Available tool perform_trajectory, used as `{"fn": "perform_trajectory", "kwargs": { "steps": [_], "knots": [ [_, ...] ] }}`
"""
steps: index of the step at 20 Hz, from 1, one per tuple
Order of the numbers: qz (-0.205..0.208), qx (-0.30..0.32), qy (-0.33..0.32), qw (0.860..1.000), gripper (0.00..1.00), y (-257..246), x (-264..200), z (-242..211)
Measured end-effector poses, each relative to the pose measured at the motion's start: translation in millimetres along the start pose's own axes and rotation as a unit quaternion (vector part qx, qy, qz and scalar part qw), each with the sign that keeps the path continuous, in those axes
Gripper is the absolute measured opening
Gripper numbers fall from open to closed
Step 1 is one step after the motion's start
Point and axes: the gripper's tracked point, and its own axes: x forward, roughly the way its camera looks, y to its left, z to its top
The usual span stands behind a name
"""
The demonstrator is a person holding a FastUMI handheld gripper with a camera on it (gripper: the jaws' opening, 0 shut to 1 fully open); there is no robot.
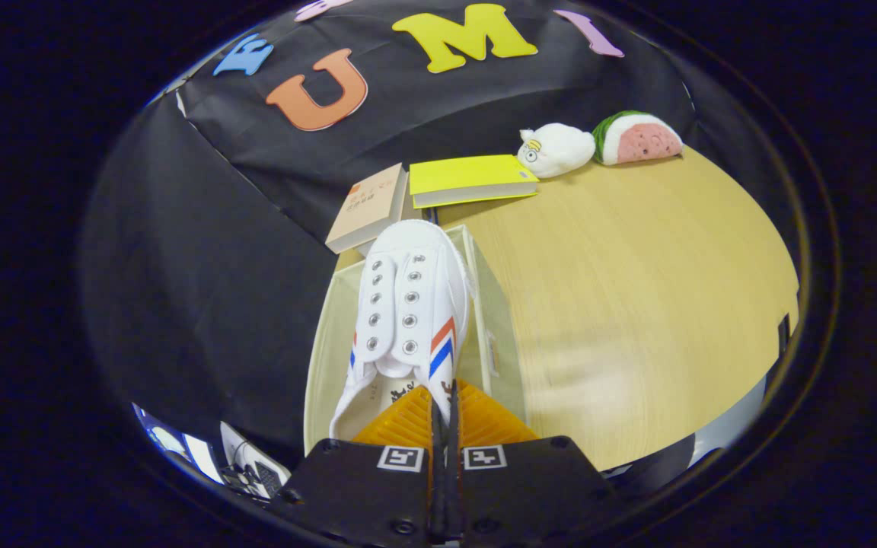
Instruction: Open the storage box then place both shoes into the box .Put the left shoe in first, then the right shoe, with the right side of both shoes facing outward in a uniform manner.
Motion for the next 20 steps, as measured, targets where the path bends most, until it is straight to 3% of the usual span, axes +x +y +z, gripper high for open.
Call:
{"fn": "perform_trajectory", "kwargs": {
  "steps": [12, 17, 19, 20],
  "knots": [
    [-0.046, 0.005, -0.056, 0.997, 0.05, -5, -5, -6],
    [-0.029, 0.030, -0.048, 0.998, 0.06, 1, -1, -13],
    [-0.016, 0.017, -0.041, 0.999, 0.19, 6, 4, -19],
    [-0.012, 0.010, -0.047, 0.999, 0.34, 9, -1, -18]
  ]
}}
